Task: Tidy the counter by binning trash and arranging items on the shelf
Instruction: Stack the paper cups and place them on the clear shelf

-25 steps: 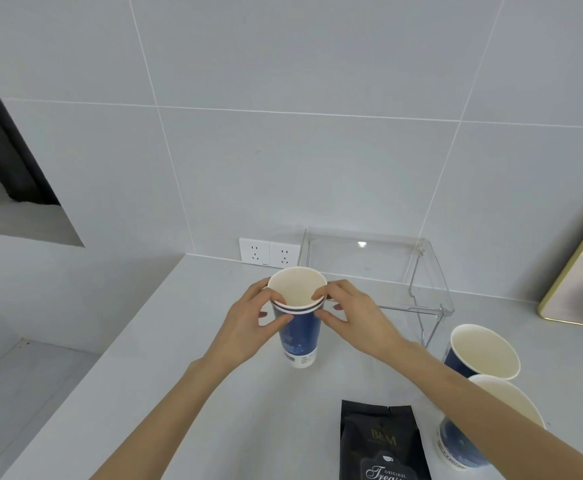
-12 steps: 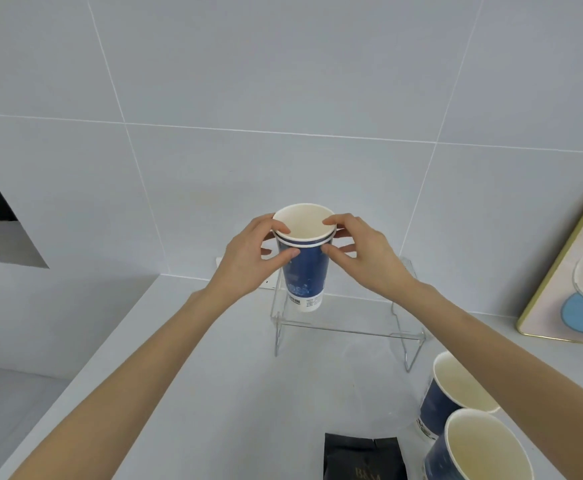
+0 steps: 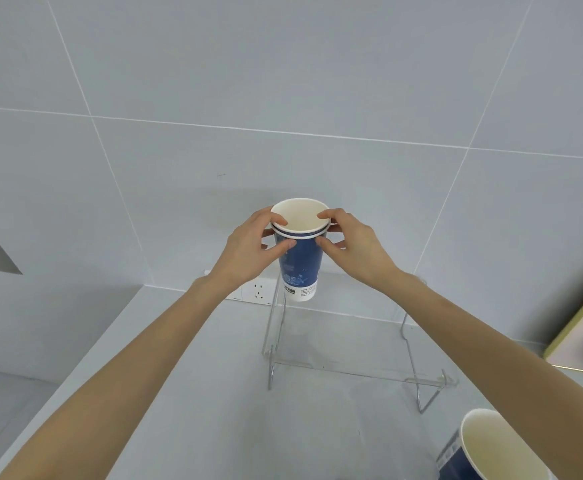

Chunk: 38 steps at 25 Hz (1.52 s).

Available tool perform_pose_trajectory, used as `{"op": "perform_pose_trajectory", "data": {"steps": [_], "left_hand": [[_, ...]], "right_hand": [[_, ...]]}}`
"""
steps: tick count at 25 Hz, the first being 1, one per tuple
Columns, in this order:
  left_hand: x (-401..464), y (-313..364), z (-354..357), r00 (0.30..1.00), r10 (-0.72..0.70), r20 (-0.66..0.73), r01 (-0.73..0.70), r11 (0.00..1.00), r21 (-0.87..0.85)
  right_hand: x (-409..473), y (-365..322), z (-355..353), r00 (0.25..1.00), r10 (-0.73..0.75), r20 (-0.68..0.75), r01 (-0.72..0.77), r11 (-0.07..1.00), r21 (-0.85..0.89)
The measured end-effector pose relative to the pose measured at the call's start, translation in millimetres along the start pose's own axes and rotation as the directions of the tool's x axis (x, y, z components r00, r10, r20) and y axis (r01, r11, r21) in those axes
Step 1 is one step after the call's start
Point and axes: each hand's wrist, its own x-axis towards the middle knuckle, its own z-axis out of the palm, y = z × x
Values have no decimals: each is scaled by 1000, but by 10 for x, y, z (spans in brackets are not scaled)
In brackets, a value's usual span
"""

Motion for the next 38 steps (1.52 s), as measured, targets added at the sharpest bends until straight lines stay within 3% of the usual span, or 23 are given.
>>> {"op": "perform_pose_trajectory", "data": {"steps": [11,14,21,25,31,38], "left_hand": [[69,-165,174,993,-2,115,-4,998,55],[8,-91,74,994,-17,108,0,988,156],[-476,292,-55,986,92,139,-138,919,369],[-898,609,29,973,139,186,-200,908,369],[-1614,931,477,951,80,300,-171,942,290],[-2428,1190,1294,826,-73,559,-46,980,195]], "right_hand": [[-15,139,112,986,64,156,-44,990,-131],[-94,62,19,984,70,164,-41,984,-174],[-591,-31,-320,969,103,227,-36,959,-280],[-1035,-8,-555,960,70,269,19,949,-314],[-1747,197,-823,950,59,307,51,940,-338],[-2540,738,-1077,925,159,346,-47,949,-312]]}}
